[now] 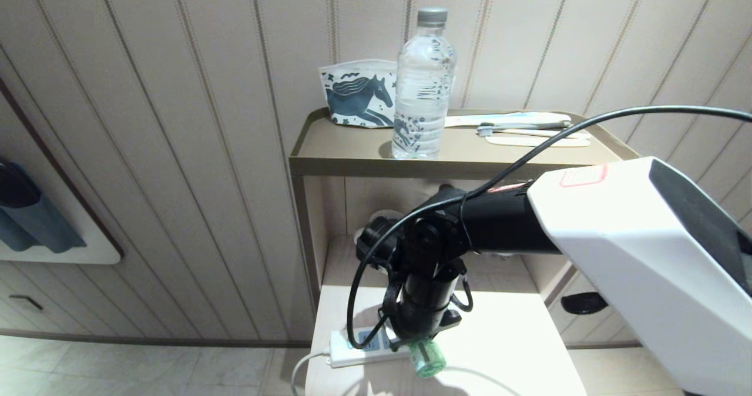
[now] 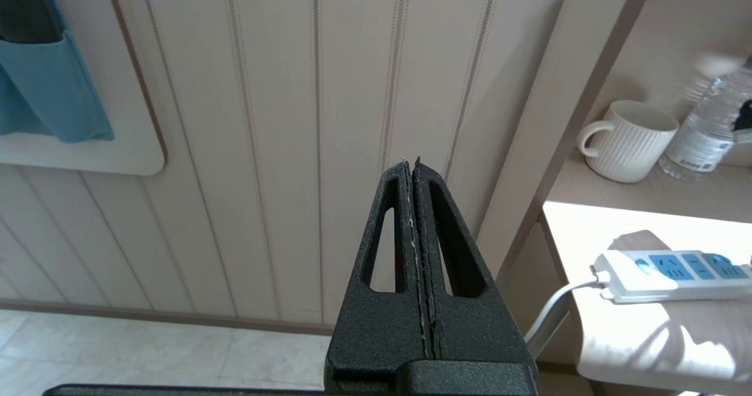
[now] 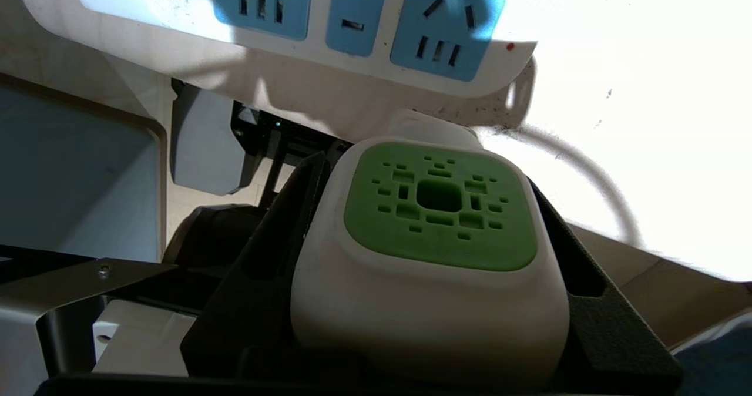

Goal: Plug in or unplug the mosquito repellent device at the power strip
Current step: Insert the plug into the socket

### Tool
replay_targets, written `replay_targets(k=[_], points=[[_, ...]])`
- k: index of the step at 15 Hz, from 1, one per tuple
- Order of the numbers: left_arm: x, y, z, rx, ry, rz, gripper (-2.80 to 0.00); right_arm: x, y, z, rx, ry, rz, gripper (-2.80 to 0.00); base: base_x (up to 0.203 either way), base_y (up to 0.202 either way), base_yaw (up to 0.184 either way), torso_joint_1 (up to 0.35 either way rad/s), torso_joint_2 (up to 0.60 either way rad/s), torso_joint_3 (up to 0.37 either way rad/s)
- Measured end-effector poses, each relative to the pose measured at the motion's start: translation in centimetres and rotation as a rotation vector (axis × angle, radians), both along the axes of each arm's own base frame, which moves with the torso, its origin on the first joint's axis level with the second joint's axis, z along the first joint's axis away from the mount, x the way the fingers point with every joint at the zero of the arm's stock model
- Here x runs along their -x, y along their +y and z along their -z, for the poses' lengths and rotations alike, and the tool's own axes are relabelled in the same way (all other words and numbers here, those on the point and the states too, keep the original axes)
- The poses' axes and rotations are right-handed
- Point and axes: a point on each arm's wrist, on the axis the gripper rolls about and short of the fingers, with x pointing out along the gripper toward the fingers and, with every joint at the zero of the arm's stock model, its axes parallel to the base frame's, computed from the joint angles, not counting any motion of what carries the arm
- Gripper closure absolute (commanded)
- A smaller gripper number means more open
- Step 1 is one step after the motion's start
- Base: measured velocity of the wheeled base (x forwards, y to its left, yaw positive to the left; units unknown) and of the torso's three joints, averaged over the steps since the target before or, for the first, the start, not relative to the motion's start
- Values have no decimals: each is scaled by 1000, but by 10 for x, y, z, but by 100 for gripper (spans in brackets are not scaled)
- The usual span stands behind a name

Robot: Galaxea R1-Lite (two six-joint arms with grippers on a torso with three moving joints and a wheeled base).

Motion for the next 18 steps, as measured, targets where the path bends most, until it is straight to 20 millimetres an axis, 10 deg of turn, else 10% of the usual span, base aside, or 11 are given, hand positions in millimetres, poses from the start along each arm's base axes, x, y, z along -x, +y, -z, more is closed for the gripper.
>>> replay_targets(k=[11,18], points=[[0,0,0,-1,-1,0,0,-8,7,26,15,24,-20,0,0,0,0,0,0,0],[0,0,0,-2,0,0,0,8,7,-1,-26,-15,-61,0,0,0,0,0,0,0]])
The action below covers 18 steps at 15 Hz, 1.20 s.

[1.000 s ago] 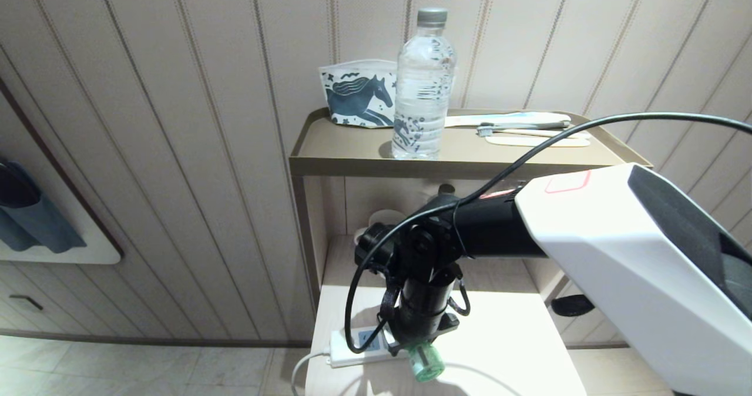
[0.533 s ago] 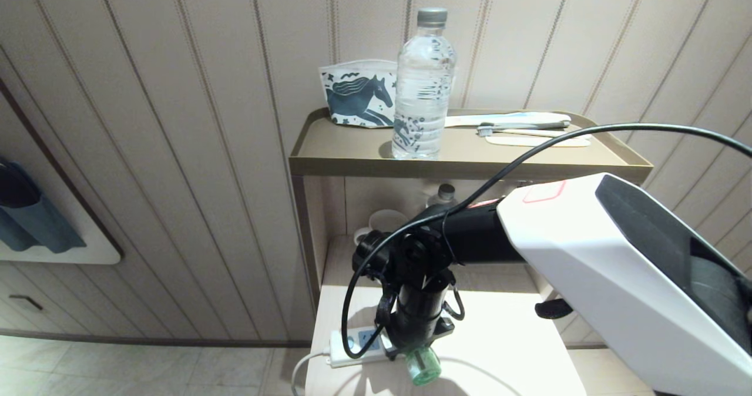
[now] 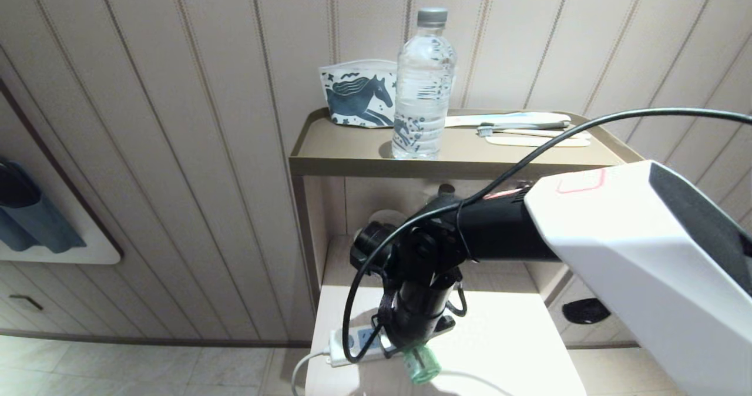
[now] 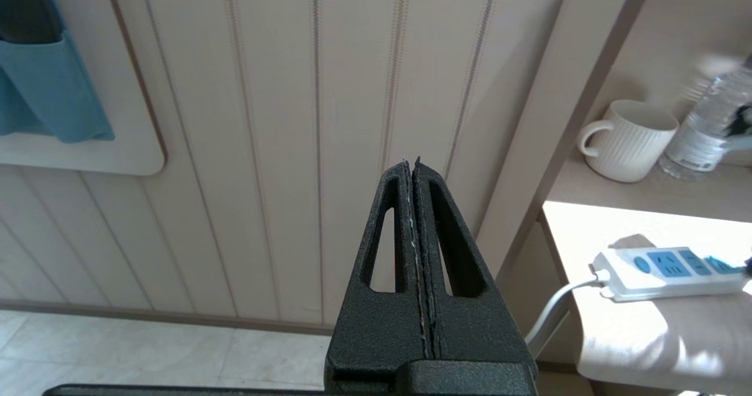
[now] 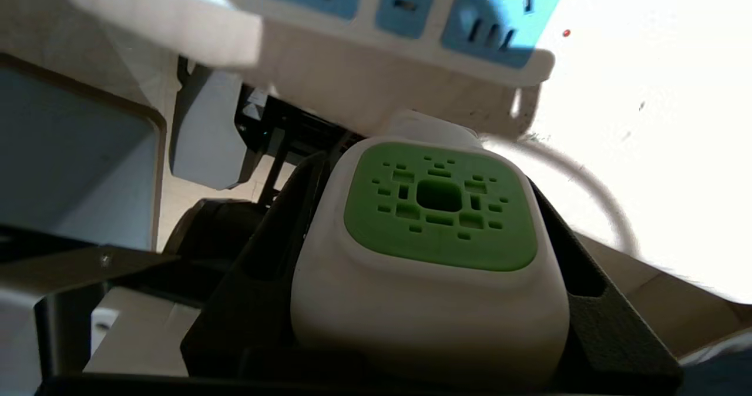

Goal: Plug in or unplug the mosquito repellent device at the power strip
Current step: Insert the plug into the socket

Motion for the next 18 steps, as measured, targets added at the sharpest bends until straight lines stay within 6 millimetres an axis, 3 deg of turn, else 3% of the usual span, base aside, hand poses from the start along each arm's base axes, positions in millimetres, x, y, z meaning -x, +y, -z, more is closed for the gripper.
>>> replay_targets(k=[3,9,18], points=[[0,0,0,0,-1,1,0,2,2,-18,-35,-43,-33,0,0,0,0,0,0,0],[0,0,0,0,0,0,0,-12,14,-12,-35,-64,-82,0,0,0,0,0,0,0],[0,0,0,0,0,-1,0,-14,-6,-25,39,-23,-126,0,0,0,0,0,0,0]])
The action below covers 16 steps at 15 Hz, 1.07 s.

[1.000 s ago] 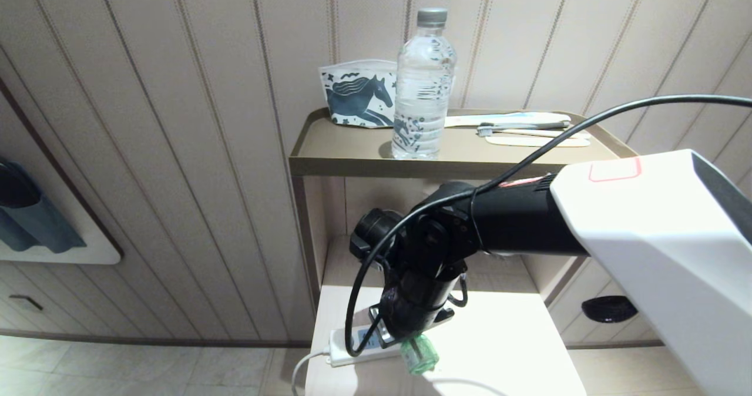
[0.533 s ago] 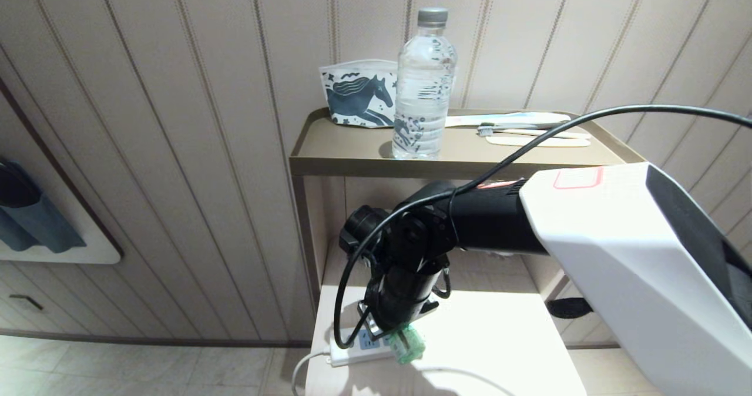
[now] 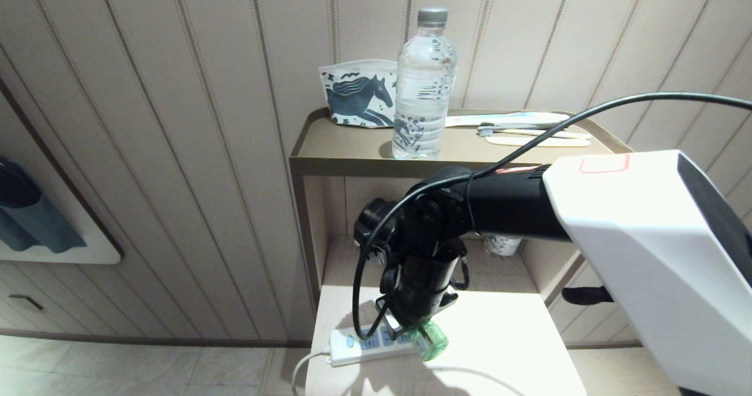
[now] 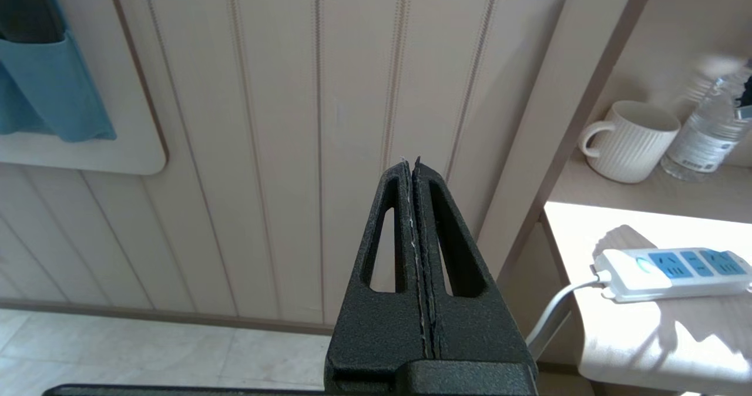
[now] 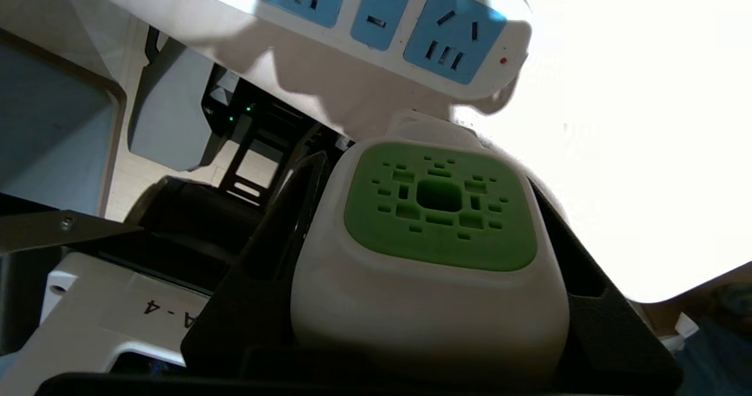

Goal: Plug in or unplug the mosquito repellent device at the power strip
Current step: Insert the plug into the socket

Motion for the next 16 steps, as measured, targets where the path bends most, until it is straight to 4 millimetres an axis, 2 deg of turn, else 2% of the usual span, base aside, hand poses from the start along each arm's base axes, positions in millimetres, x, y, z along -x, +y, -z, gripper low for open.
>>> replay_targets(k=[16], points=[[0,0,0,-1,-1,1,0,-8,5,30,46,53,-1,0,0,0,0,0,0,0]])
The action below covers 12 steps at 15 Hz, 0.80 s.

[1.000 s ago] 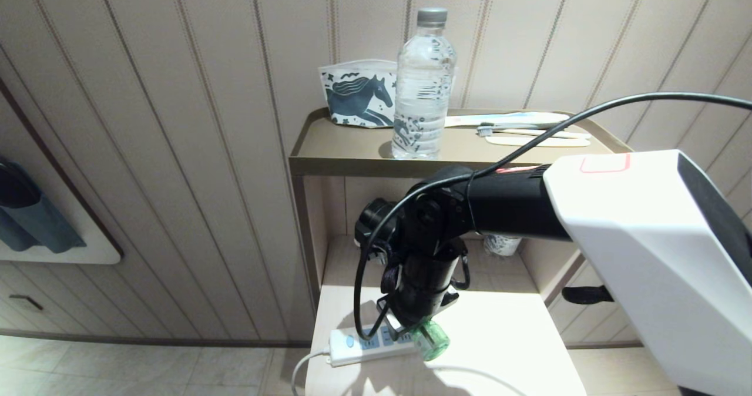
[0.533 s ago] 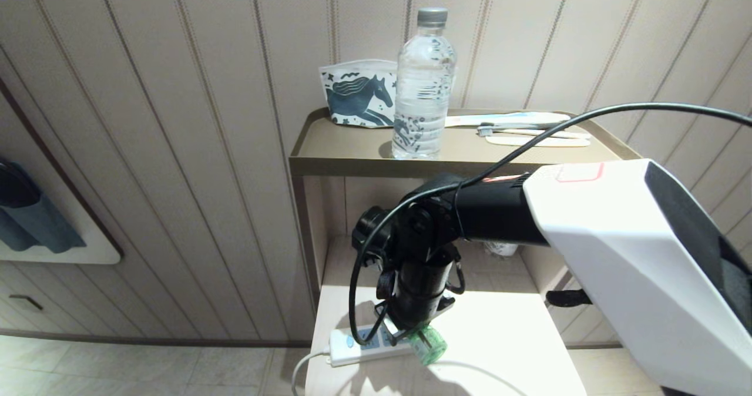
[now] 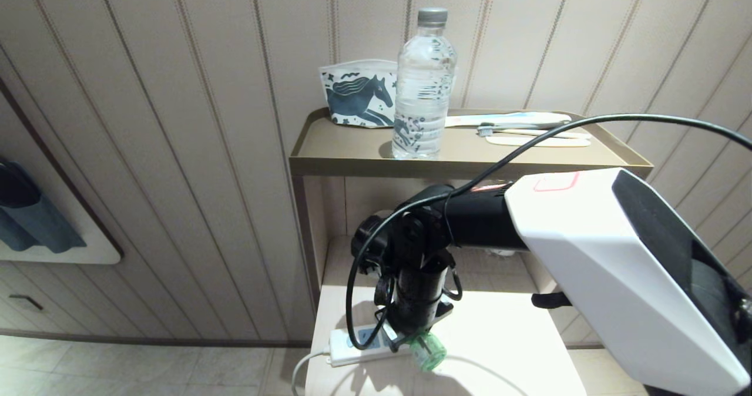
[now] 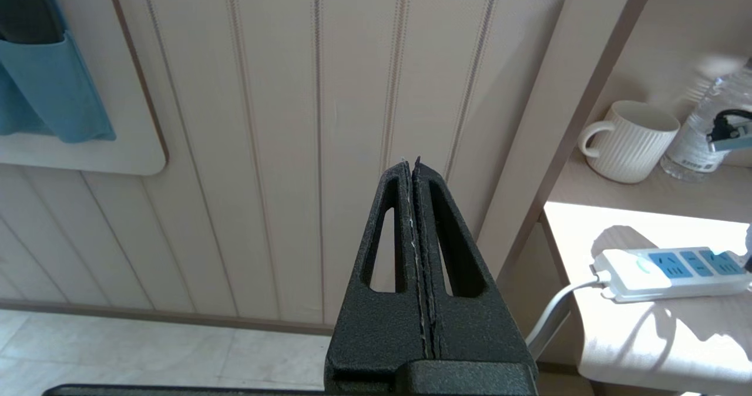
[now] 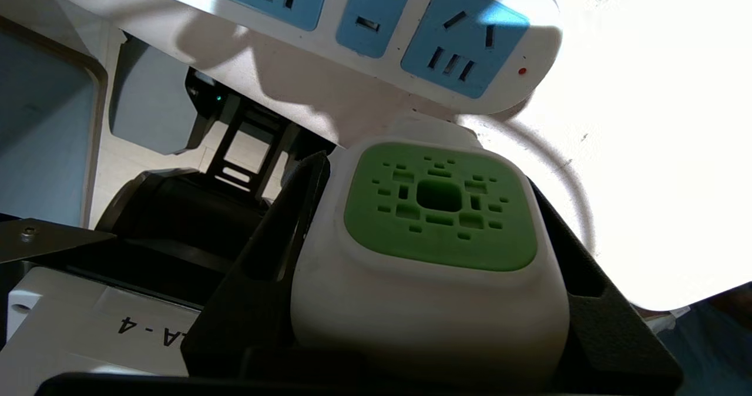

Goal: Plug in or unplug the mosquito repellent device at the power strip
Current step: Insert the plug into the socket

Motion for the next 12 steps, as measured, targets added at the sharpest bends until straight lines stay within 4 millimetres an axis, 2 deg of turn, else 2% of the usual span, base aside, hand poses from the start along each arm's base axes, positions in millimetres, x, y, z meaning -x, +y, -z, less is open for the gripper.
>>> replay_targets(k=[12], points=[[0,0,0,0,0,0,0,-7,1,11,6,13,10,0,0,0,0,0,0,0]])
